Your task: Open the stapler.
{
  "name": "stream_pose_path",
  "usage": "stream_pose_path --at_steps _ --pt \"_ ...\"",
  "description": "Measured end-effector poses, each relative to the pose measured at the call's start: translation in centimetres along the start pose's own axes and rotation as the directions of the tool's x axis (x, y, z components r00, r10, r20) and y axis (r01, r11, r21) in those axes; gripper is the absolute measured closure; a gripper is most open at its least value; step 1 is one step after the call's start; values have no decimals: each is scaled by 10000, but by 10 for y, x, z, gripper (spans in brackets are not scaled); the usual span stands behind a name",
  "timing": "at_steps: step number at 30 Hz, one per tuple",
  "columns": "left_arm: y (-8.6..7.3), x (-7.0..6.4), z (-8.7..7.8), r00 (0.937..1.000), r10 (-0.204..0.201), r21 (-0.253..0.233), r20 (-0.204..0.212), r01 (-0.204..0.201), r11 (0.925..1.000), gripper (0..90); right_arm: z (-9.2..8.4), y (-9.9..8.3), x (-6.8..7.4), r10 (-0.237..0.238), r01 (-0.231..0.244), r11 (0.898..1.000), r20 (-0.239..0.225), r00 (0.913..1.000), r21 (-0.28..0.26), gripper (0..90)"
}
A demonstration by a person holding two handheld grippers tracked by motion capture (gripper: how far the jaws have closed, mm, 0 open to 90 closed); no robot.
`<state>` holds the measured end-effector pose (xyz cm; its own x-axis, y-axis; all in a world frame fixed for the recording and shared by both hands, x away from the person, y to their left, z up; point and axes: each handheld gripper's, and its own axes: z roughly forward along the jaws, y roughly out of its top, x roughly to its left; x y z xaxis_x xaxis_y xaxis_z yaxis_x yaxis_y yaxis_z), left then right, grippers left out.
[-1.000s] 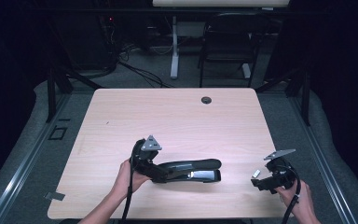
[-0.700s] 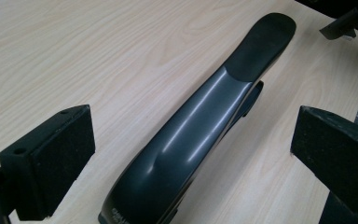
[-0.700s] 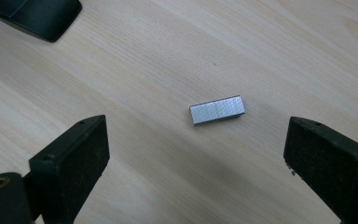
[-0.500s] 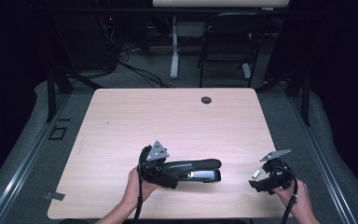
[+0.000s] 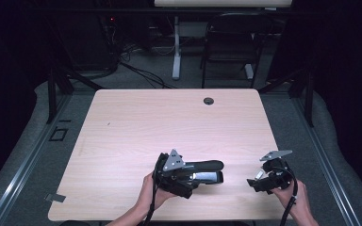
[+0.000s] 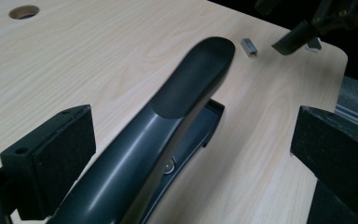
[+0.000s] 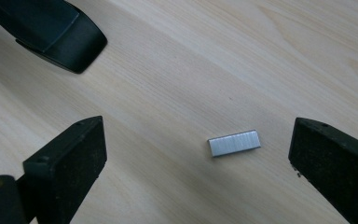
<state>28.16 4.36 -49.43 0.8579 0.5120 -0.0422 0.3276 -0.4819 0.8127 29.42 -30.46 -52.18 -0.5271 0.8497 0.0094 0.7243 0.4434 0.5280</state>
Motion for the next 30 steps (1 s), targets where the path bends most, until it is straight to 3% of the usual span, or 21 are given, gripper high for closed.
stream_pose_path --at_steps 4,5,9,12,14,19,20,22,26,30 --pt "-1 -8 1 9997 174 -1 145 -174 9998 2 1 3 9 -246 244 9995 -104 9996 -220 87" --pt "-1 -9 2 9998 111 7 184 -112 9999 6 1 4 11 -314 311 9992 -93 9995 -267 141" --pt "-4 -11 4 9994 47 -147 335 -42 9999 191 3 9 21 -618 612 9976 -217 9978 -311 357" --pt "-8 -15 7 9986 -13 -199 535 24 9998 274 6 12 31 -961 950 9950 -402 9946 -295 433" --pt "-11 -18 8 9973 -216 -343 700 241 9991 322 8 15 39 -1169 1160 9926 -252 9928 -354 448" --pt "-15 -21 17 9955 -722 -211 611 736 9971 403 16 18 55 -1795 1786 9835 -319 9832 -290 491" --pt "-17 -20 19 9938 -886 -153 673 898 9958 433 18 19 58 -1820 1809 9830 -383 9825 -306 502" --pt "-21 -20 24 9904 -1233 86 632 1230 9924 554 19 20 61 -1848 1836 9826 -501 9815 -282 606" --pt "-28 -25 35 9900 -1291 409 575 1269 9911 643 21 21 65 -1840 1816 9827 -754 9800 -372 700" --pt "-32 -30 44 9873 -1515 195 486 1507 9884 731 27 27 73 -1645 1623 9862 -825 9829 -330 744"
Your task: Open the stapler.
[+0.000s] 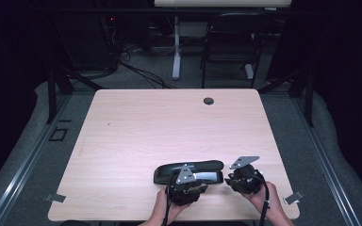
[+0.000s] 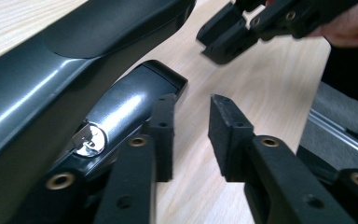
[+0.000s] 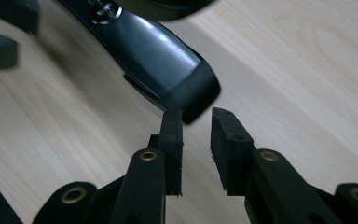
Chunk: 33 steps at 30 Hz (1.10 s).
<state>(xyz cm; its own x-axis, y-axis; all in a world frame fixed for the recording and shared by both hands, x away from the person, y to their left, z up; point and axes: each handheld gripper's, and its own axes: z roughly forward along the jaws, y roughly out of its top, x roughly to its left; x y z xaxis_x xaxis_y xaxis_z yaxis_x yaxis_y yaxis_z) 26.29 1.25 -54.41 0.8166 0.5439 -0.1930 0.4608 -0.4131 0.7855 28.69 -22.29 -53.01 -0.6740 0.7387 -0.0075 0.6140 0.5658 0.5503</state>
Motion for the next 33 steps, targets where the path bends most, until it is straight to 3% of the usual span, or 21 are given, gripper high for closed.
stream_pose_path --at_steps 5,6,8,10,13,20,26,33 --pt "-8 1 12 9953 -563 -394 -785 533 9978 865 5 7 7 502 -482 9979 453 9977 -437 794" --pt "-8 2 13 9937 -687 -467 -885 648 9968 900 5 7 9 658 -635 9960 348 9972 -622 808" --pt "-8 5 16 9903 -895 -523 -1064 843 9951 900 8 8 13 635 -608 9957 373 9973 -697 848" --pt "-7 5 17 9890 -875 -602 -1189 807 9949 900 12 7 18 293 -268 9973 364 9989 -681 882" --pt "-5 7 19 9896 -699 -621 -1254 624 9961 900 20 4 20 -25 56 9980 490 9988 -623 900" --pt "0 12 24 9878 -849 -717 -1302 760 9945 900 31 5 20 -180 214 9970 462 9988 -746 900" --pt "0 13 27 9901 -567 -735 -1284 475 9962 900 34 5 19 -293 353 9944 616 9977 -995 900" --pt "1 14 27 9904 -509 -880 -1284 397 9953 900 33 3 18 -454 522 9926 642 9969 -1093 900"
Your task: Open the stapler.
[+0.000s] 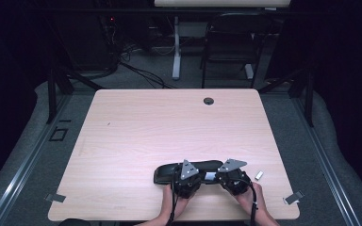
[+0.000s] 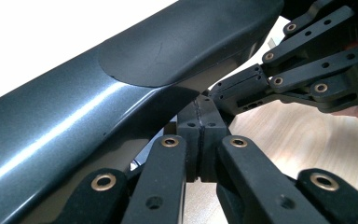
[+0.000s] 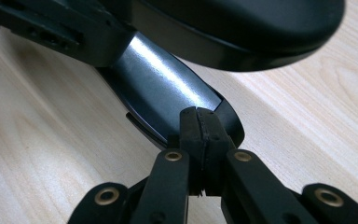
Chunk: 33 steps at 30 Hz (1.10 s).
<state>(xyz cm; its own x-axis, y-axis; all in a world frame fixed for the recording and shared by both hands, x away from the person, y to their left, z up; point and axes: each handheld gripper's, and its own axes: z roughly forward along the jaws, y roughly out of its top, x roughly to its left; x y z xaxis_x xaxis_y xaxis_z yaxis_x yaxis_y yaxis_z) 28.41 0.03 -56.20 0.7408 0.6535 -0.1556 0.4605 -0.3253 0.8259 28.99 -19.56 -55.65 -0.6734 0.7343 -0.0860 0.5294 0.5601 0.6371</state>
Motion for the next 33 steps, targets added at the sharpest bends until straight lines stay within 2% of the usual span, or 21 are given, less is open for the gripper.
stream_pose_path --at_steps 3,6,10,14,20,24,31,33 --pt "0 0 0 10000 -31 -18 46 31 10000 900 0 -1 -1 55 -55 9999 31 10000 -90 892" --pt "-1 0 1 9998 -164 -105 95 165 9998 900 0 -2 -2 351 -353 9992 -93 9993 -162 888" --pt "0 -3 2 10000 -43 -172 8 43 9998 900 0 -3 -1 243 -243 9995 4 9997 -225 890" --pt "1 -2 4 9998 -213 -101 46 213 9997 900 0 -5 1 274 -270 9987 75 9996 -441 891" --pt "0 -3 7 9998 -204 -199 -18 204 9996 900 1 -4 1 192 -189 9991 82 9998 -367 899" --pt "0 -2 7 9995 -305 -228 54 306 9993 900 1 -5 1 312 -311 9987 -3 9995 -406 900" --pt "0 -2 7 9998 -186 -210 8 186 9996 900 1 -7 0 451 -454 9974 -56 9990 -560 900" --pt "-1 -2 6 9992 -384 -346 -101 380 9987 900 1 -7 -1 565 -570 9968 -113 9983 -562 900"
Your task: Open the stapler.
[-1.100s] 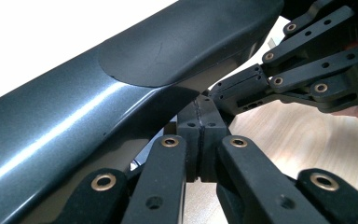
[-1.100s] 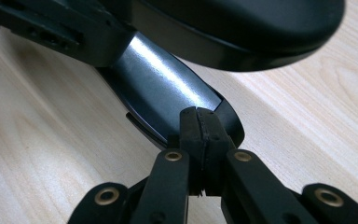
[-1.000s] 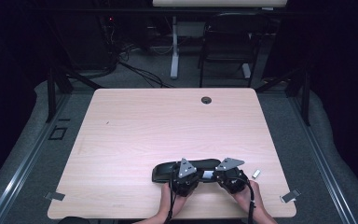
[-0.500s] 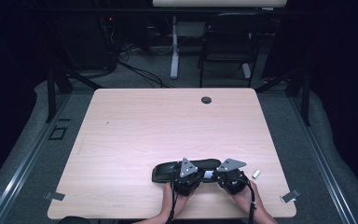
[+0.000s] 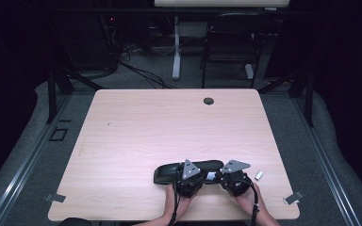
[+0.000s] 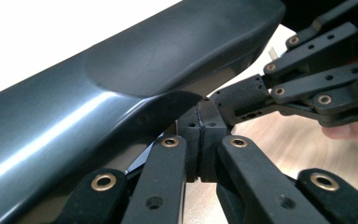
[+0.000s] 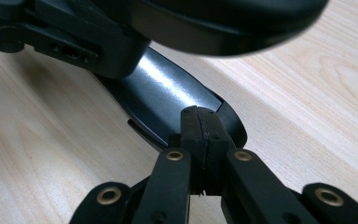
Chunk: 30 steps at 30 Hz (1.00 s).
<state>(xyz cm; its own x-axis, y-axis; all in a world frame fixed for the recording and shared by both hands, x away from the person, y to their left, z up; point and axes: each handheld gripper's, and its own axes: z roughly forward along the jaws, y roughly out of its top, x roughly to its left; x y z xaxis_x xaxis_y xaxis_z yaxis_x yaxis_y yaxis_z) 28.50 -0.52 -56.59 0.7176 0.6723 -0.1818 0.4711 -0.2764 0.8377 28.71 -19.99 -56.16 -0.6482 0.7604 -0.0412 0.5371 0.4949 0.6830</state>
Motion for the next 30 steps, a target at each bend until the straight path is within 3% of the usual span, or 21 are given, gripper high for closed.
stream_pose_path --at_steps 6,21,30 --pt "1 1 -1 9999 101 -137 -102 -102 9999 900 0 1 1 -14 14 10000 74 10000 3 900" --pt "10 1 -14 9995 255 -1042 -206 -275 9942 900 0 0 1 -57 57 10000 81 10000 7 900" --pt "12 1 -17 9989 366 -1096 -294 -396 9932 900 0 1 1 -79 79 10000 60 10000 33 900"
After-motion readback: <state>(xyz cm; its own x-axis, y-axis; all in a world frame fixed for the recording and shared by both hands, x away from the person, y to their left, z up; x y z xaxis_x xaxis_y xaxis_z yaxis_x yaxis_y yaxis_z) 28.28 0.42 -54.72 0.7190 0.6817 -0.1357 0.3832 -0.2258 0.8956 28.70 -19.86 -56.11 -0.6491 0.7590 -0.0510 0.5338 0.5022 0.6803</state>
